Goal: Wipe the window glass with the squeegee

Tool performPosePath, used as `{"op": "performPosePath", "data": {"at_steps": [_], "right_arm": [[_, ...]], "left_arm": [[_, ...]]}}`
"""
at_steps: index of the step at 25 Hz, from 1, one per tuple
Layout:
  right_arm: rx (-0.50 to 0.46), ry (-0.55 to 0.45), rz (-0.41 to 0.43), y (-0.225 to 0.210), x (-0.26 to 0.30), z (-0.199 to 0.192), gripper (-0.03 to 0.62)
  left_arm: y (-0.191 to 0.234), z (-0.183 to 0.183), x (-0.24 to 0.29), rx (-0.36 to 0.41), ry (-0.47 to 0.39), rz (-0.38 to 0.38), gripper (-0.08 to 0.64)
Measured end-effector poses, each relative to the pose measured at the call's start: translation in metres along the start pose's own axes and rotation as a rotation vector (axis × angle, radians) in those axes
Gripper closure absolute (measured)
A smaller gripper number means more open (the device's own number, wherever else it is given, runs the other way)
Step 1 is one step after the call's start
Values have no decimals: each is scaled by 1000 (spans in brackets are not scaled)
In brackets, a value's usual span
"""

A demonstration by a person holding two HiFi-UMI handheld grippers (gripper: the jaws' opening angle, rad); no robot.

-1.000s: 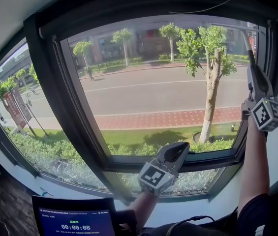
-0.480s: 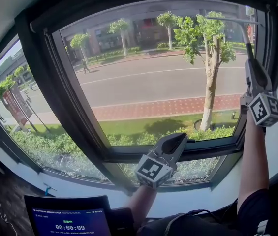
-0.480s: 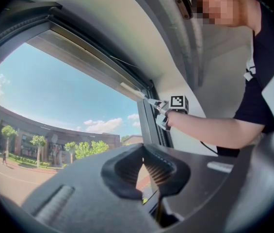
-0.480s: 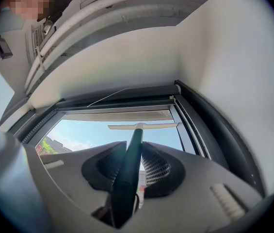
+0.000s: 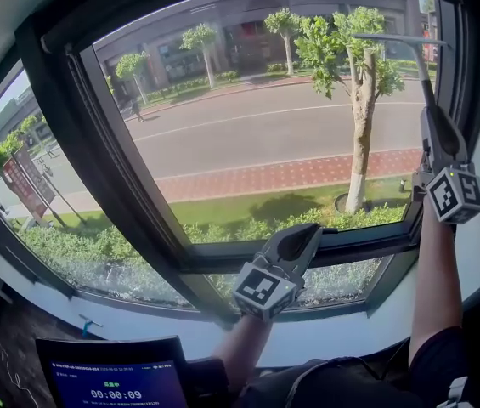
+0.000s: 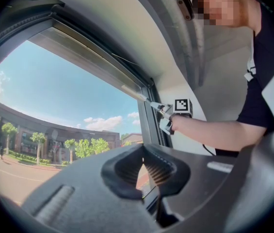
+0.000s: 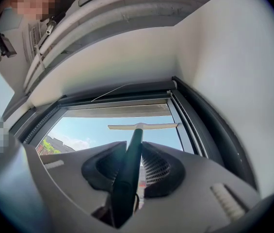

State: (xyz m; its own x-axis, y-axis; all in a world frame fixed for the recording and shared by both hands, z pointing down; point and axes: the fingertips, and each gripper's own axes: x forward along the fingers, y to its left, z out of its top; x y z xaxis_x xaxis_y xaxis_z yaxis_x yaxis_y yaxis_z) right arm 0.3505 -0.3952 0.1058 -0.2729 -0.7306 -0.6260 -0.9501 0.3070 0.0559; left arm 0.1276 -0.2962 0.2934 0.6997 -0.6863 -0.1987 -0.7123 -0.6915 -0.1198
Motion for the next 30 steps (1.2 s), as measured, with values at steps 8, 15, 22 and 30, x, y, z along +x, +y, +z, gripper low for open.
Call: {"op": "performPosePath", "data": {"at_steps": [8,15,22,30], "right_arm": [[2,19,-9,2,-18,-16,492],[18,35,-22,3,-32,-27,492],[35,65,-33,2,-52,-42,492],[62,94,-49,3,-75,-58,492]], "left_arm": [[-3,-5,0,10,-19,-13,557],[-6,-6,0,6,-19,-23,557],[-8,-9,-1,-15,5,-23,557],[-11,-12,-3,-20,13,-41,557]]}}
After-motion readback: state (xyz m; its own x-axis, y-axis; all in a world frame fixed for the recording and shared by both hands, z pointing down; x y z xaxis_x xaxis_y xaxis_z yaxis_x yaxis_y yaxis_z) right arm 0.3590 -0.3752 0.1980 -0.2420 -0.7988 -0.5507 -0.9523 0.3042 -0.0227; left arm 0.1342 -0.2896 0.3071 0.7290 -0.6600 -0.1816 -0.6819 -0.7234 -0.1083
